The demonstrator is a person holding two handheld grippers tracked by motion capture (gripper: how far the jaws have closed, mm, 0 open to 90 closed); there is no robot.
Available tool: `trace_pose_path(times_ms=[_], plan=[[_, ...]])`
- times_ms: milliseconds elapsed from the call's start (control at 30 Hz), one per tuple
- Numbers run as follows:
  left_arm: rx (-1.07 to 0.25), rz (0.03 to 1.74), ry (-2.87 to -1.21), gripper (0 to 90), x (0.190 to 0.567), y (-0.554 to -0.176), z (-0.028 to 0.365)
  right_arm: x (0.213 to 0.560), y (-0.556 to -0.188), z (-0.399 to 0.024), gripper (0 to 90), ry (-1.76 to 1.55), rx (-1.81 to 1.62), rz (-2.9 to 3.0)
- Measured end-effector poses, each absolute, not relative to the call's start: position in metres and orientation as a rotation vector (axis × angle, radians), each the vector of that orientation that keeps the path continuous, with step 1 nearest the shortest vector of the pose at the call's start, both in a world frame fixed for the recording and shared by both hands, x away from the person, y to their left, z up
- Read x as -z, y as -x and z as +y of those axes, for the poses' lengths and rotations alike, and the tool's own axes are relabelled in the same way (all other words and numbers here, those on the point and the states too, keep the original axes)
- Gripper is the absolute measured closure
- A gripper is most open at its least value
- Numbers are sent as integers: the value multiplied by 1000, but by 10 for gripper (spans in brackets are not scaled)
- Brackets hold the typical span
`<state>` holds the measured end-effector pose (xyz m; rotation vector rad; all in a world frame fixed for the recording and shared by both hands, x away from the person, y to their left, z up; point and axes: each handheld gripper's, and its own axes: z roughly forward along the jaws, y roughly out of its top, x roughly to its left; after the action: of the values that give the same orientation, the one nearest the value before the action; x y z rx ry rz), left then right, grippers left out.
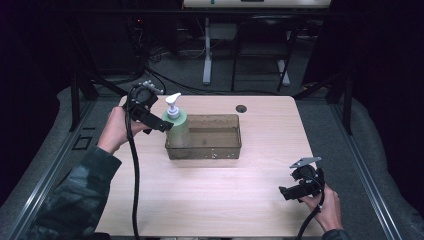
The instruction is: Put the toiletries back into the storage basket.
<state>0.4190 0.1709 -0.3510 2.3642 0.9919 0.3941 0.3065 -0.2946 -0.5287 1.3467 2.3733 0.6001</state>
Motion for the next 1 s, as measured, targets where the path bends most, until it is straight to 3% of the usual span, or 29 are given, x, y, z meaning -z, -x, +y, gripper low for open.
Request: trace_pose_path(times_ms=[1000], plan=[[-270, 1147, -2279, 2, 457, -383, 217, 530, -307, -294, 10, -1348, -600, 2376]])
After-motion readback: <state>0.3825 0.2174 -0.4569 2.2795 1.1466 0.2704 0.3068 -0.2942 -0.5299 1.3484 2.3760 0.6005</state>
